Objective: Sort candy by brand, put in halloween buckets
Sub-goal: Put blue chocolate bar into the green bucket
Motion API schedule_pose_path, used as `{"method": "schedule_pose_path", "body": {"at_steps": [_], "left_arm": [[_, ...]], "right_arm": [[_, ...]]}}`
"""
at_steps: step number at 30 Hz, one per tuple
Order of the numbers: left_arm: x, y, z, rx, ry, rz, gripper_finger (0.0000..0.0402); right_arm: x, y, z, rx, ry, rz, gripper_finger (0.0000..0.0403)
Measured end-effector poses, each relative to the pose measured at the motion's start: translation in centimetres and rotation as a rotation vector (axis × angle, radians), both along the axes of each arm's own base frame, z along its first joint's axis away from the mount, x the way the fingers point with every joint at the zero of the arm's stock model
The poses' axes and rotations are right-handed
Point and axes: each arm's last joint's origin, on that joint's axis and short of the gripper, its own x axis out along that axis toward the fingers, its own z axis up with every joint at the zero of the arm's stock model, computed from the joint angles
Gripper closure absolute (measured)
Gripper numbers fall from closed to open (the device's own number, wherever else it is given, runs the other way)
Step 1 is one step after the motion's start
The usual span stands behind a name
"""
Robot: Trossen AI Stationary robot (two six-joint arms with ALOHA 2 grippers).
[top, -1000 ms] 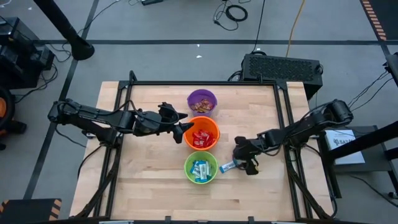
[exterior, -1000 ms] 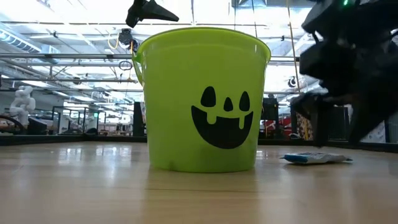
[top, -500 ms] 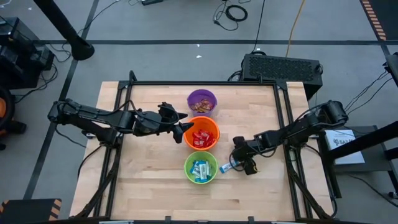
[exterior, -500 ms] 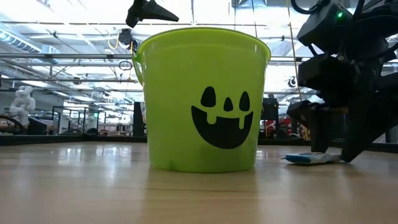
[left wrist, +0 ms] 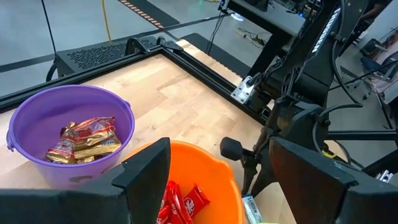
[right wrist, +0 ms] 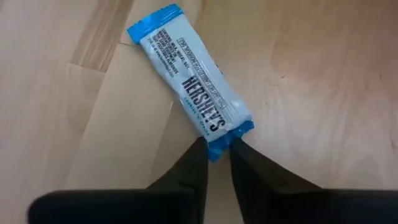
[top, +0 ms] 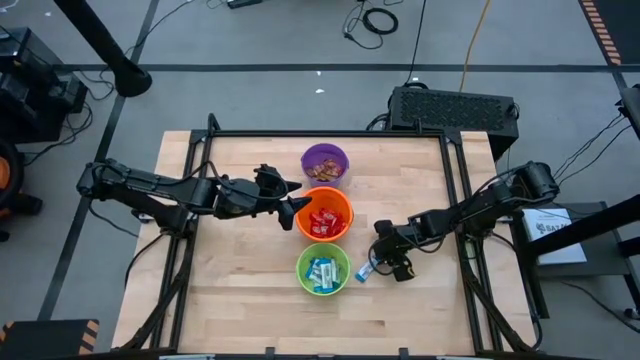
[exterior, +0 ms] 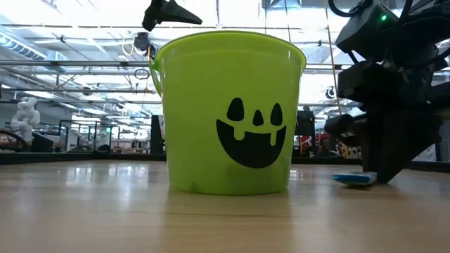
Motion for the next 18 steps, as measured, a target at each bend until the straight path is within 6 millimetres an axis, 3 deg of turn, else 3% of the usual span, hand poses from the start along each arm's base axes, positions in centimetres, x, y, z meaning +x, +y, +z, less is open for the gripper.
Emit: {"method": "schedule_pose_path", "body": {"at_steps": [7,13,18], "left_arm": [[0.0,0.0,0.0,0.001,0.001,0.0,0.0124],[0.0,0.0,0.0,0.001,0.001,0.0,0.0124],[0.0,0.0,0.0,0.003,0.003,0.004,0.0124]], "right_arm": [[0.0,0.1,0.0,0.023,0.009,-0.008,0.0398],[0.0,0.1,0.3,0.065,0.01,-0.06,0.0402],[-0.5,0.1,1.8,0.16,-0.002,-0.13,0.0403]]}}
